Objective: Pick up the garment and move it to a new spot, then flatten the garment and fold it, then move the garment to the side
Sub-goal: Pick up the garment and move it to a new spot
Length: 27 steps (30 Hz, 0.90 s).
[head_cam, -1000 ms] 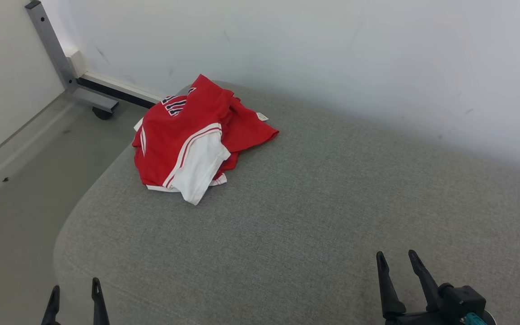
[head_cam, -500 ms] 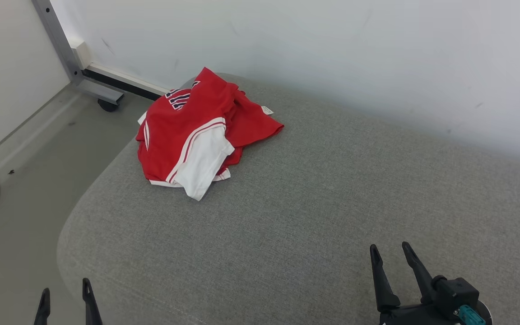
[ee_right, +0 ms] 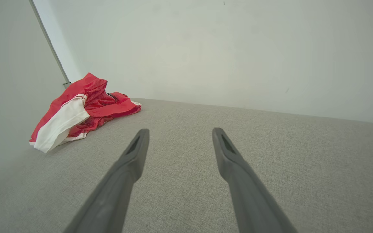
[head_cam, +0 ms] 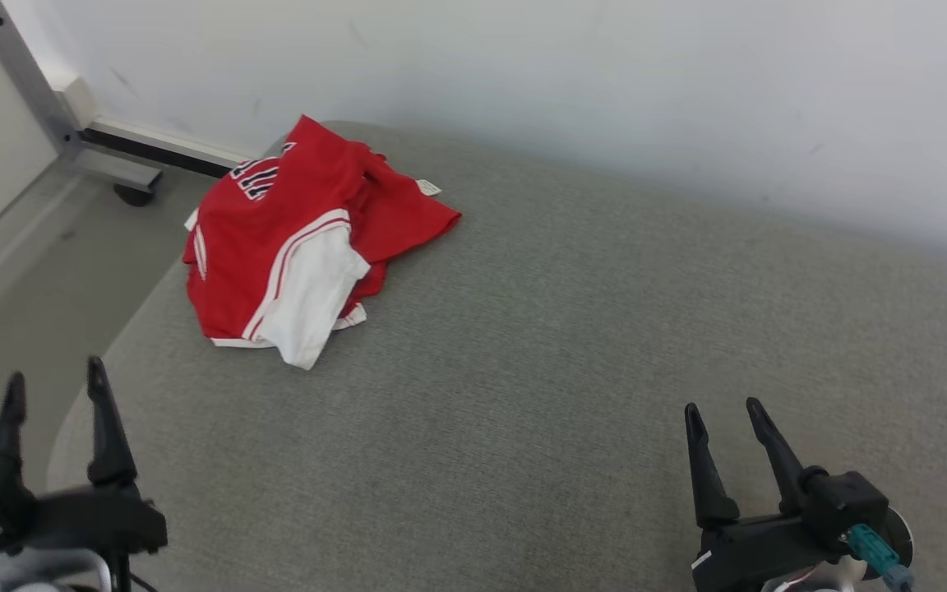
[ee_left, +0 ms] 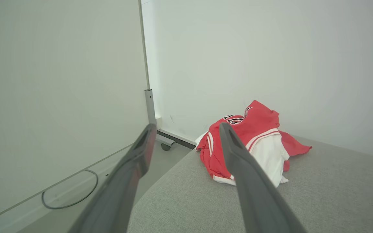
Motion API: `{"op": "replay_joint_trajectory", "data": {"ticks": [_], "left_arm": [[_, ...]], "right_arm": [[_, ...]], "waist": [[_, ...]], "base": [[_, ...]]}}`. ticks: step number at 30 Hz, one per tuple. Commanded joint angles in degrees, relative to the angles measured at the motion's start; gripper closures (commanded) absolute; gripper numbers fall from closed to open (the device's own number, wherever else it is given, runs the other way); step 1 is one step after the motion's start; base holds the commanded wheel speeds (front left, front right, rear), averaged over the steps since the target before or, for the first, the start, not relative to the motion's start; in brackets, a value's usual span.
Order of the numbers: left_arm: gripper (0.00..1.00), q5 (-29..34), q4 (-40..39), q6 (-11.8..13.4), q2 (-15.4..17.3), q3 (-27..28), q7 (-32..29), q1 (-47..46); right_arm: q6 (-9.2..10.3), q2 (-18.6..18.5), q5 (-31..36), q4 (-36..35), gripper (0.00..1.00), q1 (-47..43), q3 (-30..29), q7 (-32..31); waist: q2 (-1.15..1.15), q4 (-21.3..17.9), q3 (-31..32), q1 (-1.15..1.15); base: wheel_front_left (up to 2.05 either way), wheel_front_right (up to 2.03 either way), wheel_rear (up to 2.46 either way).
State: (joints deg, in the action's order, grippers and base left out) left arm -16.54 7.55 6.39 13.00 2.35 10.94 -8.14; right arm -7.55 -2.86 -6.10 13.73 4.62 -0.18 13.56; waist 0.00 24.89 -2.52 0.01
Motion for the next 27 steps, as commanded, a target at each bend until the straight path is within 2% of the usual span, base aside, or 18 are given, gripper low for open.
{"op": "replay_joint_trajectory", "data": {"ticks": [1, 6, 18, 21, 27], "left_arm": [[0.0, -0.3, 1.0, -0.8, 1.2, 0.4, 0.1, -3.1], [0.0, -1.8, 3.2, -1.9, 3.8, 1.9, -0.5, -10.8], [0.0, -5.3, 6.8, -1.9, 12.5, 8.2, -4.5, -25.0], [0.0, -5.8, 8.9, -2.6, 15.0, 8.6, -6.7, -27.2], [0.0, -5.7, 13.3, -3.5, 17.4, 7.7, -10.5, -30.7]], "right_arm": [[0.12, 0.0, 0.6, -0.5, 0.0, 0.9, -0.5, -0.1], [0.12, 0.0, 1.5, -2.1, 0.0, 2.9, -1.4, -0.2], [0.12, 0.0, -0.1, -4.6, 0.0, 6.9, -2.2, 0.8], [0.12, 0.1, -0.5, -4.9, 0.0, 7.4, -2.2, 1.2], [0.12, 0.1, -1.0, -5.1, 0.0, 8.0, -2.3, 1.4]], "waist": [[0.0, -6.3, -5.2, -0.01], [0.0, -12.1, -9.4, -0.01], [0.0, -24.4, -18.4, -0.01], [0.0, -26.2, -19.9, -0.01], [0.0, -27.8, -21.7, -0.01]], "base": [[0.0, 0.0, 0.0], [0.0, 0.0, 0.0], [0.0, 0.0, 0.0], [0.0, 0.0, 0.0], [0.0, 0.0, 0.0]]}}
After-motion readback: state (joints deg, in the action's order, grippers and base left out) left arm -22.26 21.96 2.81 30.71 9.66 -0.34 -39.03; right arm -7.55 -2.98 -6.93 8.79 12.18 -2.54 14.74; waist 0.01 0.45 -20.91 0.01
